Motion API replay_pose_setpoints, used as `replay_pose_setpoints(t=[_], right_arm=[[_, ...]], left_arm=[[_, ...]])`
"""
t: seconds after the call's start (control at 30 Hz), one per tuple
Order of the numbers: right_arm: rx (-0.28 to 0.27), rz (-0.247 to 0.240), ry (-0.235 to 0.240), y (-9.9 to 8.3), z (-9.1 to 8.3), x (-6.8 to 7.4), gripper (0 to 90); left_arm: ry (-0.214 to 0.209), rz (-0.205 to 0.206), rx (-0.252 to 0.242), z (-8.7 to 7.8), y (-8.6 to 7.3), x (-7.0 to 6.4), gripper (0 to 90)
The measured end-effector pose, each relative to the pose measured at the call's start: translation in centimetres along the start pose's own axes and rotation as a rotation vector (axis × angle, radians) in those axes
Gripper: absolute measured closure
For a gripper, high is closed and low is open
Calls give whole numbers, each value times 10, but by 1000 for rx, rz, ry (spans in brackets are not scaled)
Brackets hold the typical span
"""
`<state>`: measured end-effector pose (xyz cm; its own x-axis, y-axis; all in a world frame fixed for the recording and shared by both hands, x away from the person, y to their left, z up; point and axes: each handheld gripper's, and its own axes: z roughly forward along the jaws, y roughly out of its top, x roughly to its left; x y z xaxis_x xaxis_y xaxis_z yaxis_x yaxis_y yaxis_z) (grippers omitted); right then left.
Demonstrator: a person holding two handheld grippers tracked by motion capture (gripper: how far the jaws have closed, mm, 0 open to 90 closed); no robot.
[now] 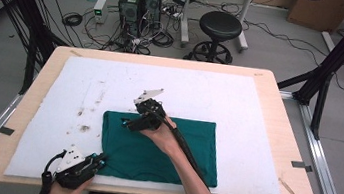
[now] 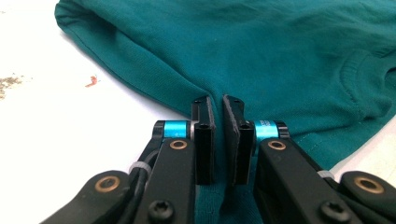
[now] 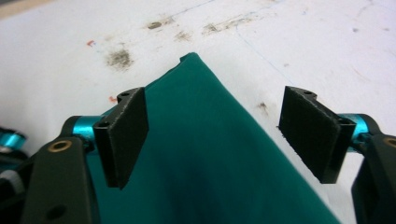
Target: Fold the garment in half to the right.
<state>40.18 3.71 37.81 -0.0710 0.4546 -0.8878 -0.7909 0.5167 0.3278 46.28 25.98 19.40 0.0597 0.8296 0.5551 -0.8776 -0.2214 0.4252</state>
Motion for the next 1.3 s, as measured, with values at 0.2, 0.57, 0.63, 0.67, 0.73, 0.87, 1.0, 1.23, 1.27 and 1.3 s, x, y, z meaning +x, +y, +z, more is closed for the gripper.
replay_pose_setpoints(t=[0.2, 0.57, 0.63, 0.67, 0.73, 0.87, 1.0, 1.23, 1.27, 1.3], right_arm=[[31, 13, 53, 16, 22, -3, 324], [89, 24, 98, 29, 63, -9, 340], [94, 16, 106, 30, 69, -8, 356], [98, 15, 107, 30, 72, -8, 364], [109, 13, 111, 31, 77, -7, 396], [116, 5, 117, 33, 85, -4, 417], [123, -9, 116, 33, 90, 0, 470], [134, -19, 109, 31, 95, 2, 592], [134, -14, 111, 30, 96, 3, 612], [135, -17, 109, 30, 96, 3, 633]], left_arm=[[-10, 7, 1, 0, 0, 1, 831], [-8, 10, 1, 0, 0, 1, 832], [-7, 10, -2, 0, 0, 1, 832], [-7, 11, -2, 0, 0, 1, 832], [-5, 13, -3, 0, 0, 0, 832], [-5, 17, -3, 0, -1, 0, 832], [-6, 19, -3, 0, -1, 1, 832], [-2, 21, -5, 0, -1, 0, 832], [-2, 20, -6, 0, -1, 0, 832], [-1, 21, -6, 0, -1, 0, 832]])
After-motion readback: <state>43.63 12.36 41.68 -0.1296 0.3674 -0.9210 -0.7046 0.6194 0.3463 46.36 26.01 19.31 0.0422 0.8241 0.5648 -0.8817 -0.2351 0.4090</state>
